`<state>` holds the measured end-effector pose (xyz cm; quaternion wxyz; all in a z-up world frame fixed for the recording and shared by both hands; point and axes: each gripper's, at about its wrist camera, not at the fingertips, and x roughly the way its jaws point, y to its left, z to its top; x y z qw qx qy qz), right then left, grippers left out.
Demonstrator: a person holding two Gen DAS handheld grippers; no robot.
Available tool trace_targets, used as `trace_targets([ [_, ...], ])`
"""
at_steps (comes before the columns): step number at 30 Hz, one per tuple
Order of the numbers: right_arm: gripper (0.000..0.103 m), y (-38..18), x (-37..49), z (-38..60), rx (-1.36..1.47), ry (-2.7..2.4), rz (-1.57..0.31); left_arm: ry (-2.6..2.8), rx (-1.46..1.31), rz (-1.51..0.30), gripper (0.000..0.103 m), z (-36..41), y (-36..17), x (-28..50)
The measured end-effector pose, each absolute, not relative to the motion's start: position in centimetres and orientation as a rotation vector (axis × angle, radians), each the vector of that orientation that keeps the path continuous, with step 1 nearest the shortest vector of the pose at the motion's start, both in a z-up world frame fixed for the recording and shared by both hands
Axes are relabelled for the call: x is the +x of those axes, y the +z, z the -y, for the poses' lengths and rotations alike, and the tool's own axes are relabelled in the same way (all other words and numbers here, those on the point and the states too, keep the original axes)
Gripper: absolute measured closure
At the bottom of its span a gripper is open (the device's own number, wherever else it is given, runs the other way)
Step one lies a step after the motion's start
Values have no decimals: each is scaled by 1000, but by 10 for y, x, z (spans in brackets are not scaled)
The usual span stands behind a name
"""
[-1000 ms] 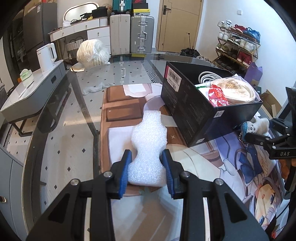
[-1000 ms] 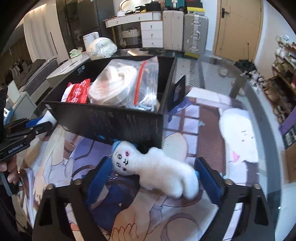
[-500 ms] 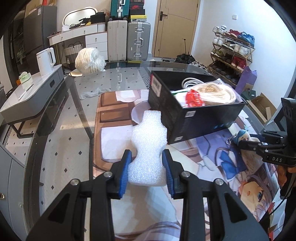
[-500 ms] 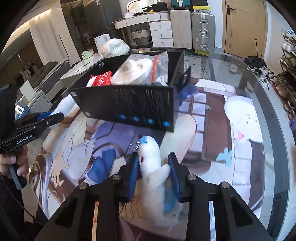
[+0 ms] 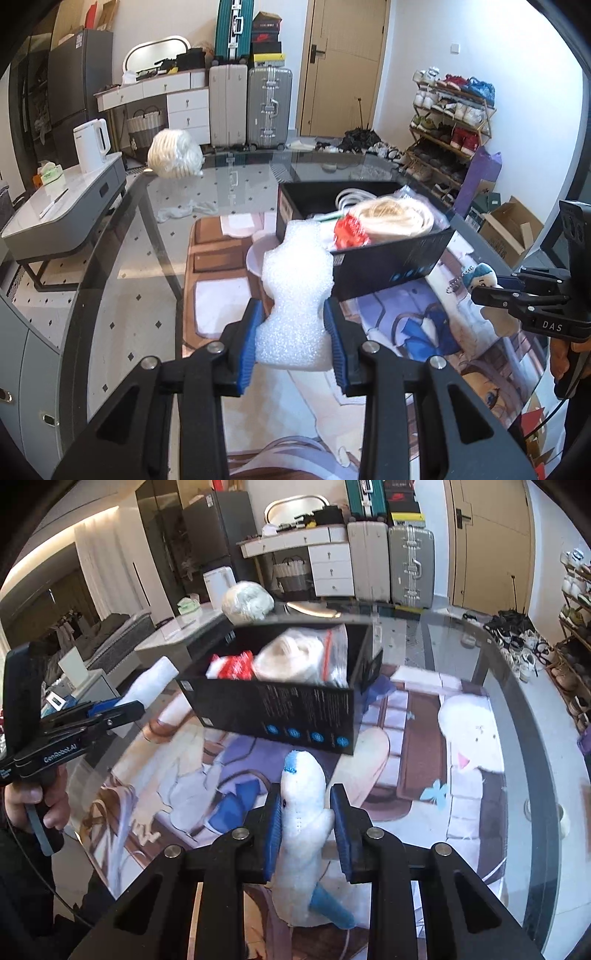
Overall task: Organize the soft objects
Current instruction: 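Lift and carry the foam with the left gripper while the right gripper carries the plush doll to the box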
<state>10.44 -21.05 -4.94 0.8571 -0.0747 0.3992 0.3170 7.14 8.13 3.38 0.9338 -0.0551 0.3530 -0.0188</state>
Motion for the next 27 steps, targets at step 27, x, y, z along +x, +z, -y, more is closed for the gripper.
trace_targets([
  [27, 77, 29, 143, 164, -113, 743, -662, -105, -65, -649, 70, -57, 67, 147],
])
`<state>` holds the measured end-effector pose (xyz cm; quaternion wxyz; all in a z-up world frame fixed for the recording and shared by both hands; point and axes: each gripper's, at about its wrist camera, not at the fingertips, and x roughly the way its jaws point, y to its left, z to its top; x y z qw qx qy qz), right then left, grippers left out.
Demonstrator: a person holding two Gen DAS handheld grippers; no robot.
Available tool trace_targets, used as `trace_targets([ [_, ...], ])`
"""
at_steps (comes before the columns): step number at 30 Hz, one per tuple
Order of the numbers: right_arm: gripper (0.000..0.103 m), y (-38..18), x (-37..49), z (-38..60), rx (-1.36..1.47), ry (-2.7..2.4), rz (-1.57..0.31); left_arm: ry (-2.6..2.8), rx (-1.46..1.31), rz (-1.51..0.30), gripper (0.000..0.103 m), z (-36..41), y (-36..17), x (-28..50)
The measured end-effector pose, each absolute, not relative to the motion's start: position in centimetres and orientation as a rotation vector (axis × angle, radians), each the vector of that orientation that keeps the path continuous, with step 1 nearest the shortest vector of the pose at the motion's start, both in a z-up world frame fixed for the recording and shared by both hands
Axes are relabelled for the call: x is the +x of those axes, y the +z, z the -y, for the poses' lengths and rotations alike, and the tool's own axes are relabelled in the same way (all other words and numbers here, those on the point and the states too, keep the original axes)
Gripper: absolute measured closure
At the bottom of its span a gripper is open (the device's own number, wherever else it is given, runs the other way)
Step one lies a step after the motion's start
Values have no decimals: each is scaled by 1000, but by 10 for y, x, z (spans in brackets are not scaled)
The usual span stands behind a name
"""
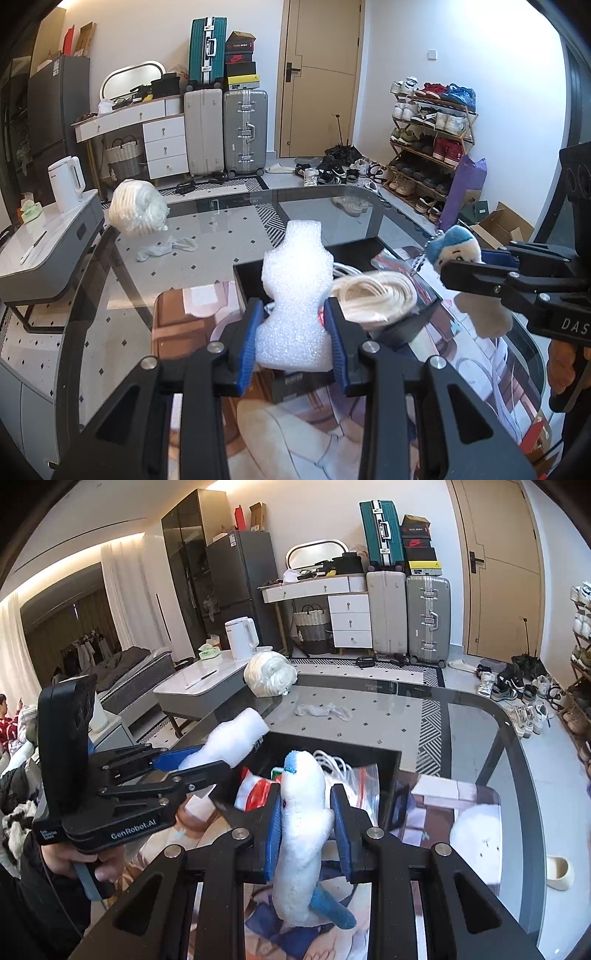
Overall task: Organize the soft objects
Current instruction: 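Lift and carry the foam with the left gripper while the right gripper carries the plush doll to the box, then drop the foam and plush doll into the black box, opening both grippers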
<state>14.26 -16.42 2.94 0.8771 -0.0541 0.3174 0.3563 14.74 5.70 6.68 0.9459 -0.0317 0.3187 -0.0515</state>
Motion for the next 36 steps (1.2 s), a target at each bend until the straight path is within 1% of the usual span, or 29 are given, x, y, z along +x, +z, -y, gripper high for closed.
trace_targets([
  [10, 77, 26, 182, 136, -67, 767, -673, -121, -74, -664, 70, -58, 55, 176],
  [23, 77, -10, 232, 112, 18, 736, -776, -117, -49, -712, 70, -49, 29, 201],
  [36, 77, -34, 255, 110, 40, 710, -807, -122, 4, -713, 70, -42, 23, 204],
])
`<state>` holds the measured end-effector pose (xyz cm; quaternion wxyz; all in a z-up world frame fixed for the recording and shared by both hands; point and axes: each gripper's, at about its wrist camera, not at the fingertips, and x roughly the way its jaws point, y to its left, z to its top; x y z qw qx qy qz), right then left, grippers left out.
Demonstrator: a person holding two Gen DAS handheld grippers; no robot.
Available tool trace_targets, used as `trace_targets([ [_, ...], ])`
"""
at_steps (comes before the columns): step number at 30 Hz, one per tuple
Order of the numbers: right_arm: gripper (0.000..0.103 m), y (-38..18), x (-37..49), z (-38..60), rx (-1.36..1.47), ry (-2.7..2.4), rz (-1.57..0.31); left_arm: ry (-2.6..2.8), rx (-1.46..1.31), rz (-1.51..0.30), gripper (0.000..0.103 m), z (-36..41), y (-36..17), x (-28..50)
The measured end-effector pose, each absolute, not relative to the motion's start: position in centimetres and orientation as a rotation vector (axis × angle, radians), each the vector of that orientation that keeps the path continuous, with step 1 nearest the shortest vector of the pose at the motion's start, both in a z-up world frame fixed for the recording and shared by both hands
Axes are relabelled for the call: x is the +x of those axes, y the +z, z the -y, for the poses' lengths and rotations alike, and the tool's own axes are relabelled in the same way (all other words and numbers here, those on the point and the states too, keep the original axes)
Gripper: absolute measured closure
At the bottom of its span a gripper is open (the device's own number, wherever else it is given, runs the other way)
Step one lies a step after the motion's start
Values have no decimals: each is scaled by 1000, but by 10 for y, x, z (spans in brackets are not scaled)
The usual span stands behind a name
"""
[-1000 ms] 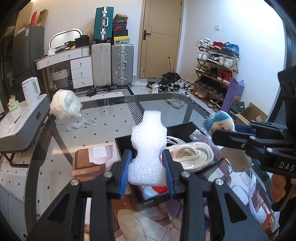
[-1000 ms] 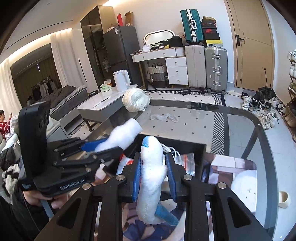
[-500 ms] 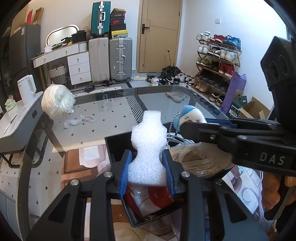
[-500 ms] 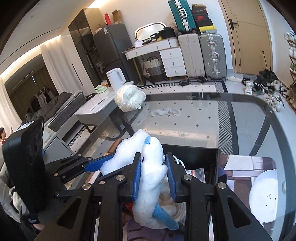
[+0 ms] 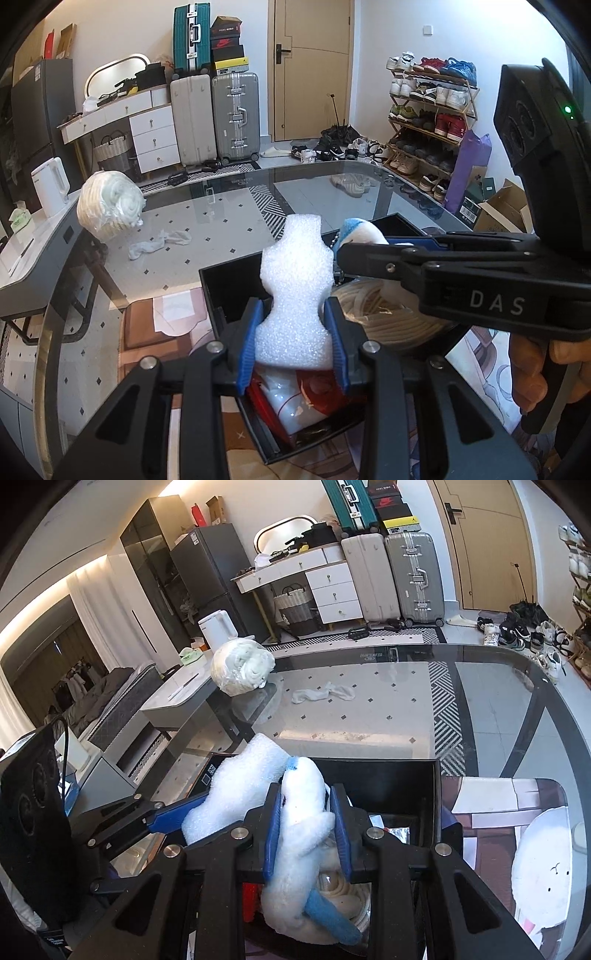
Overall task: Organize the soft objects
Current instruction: 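Drop the foam and plush doll into the black box, opening both grippers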
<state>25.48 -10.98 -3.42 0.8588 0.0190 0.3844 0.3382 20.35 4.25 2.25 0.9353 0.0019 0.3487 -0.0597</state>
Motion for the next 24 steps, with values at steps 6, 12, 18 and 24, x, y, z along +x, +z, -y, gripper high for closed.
trace_targets([
  [6, 58, -32, 253, 112, 3, 707, -801, -122, 13, -722, 67, -41, 24, 203],
  [12, 47, -13, 235, 132, -61, 654, -714, -159, -6, -714, 39, -39, 30, 193],
  [18, 13, 1, 207, 158, -138, 602, -630, -143, -27, -674, 14, -38, 41, 170],
  [24, 2, 2, 174, 177, -170, 580, -591, -58, -60, -613, 0, -48, 45, 145],
])
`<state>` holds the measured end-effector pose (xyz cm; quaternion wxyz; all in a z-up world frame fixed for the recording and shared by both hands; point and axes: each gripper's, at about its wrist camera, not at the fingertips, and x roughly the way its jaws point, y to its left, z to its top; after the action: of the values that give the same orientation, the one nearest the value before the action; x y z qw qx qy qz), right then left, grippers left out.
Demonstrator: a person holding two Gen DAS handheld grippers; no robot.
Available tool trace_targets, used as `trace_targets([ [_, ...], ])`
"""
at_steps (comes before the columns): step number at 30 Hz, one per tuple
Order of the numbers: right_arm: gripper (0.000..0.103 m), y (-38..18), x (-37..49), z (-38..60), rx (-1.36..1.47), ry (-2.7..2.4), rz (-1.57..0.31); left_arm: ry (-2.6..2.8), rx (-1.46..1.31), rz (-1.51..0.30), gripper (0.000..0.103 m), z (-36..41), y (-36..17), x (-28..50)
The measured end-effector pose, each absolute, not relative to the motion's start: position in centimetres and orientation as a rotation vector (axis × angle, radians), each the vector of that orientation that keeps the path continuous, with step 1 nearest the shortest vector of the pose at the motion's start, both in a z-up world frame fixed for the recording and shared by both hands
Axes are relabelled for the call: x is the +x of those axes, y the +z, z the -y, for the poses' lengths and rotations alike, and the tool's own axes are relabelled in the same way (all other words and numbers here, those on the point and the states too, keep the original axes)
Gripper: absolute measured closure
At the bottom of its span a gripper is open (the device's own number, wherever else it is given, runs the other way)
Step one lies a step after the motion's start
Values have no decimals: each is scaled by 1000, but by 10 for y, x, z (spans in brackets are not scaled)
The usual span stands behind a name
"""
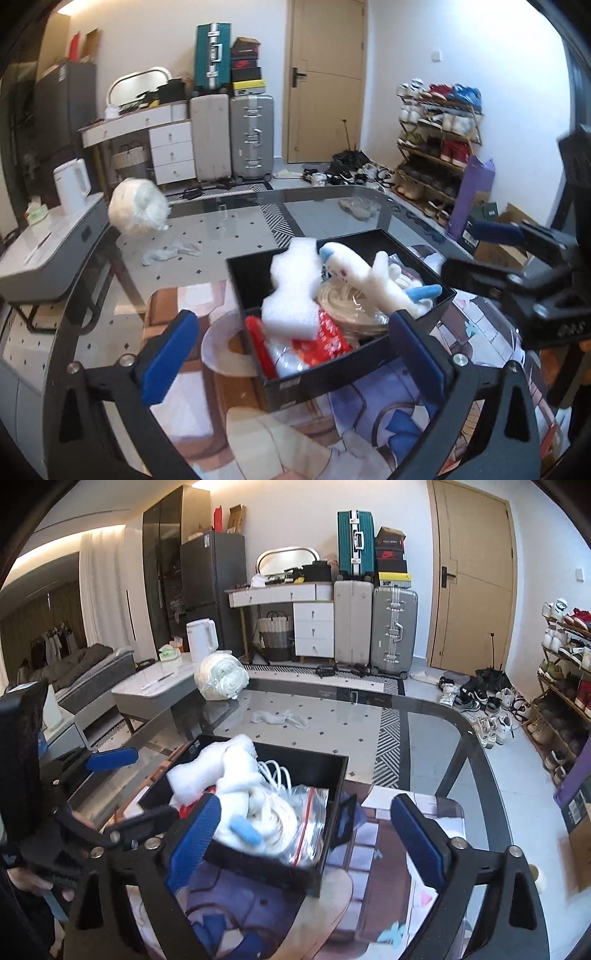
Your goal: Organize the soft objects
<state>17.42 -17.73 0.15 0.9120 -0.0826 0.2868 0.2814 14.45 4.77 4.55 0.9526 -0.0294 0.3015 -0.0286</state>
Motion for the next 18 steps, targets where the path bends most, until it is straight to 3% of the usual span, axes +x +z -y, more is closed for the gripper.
trace_targets([
  [18, 1, -27, 118, 189, -143, 606, -467, 48, -113, -486, 0, -58, 24, 88],
])
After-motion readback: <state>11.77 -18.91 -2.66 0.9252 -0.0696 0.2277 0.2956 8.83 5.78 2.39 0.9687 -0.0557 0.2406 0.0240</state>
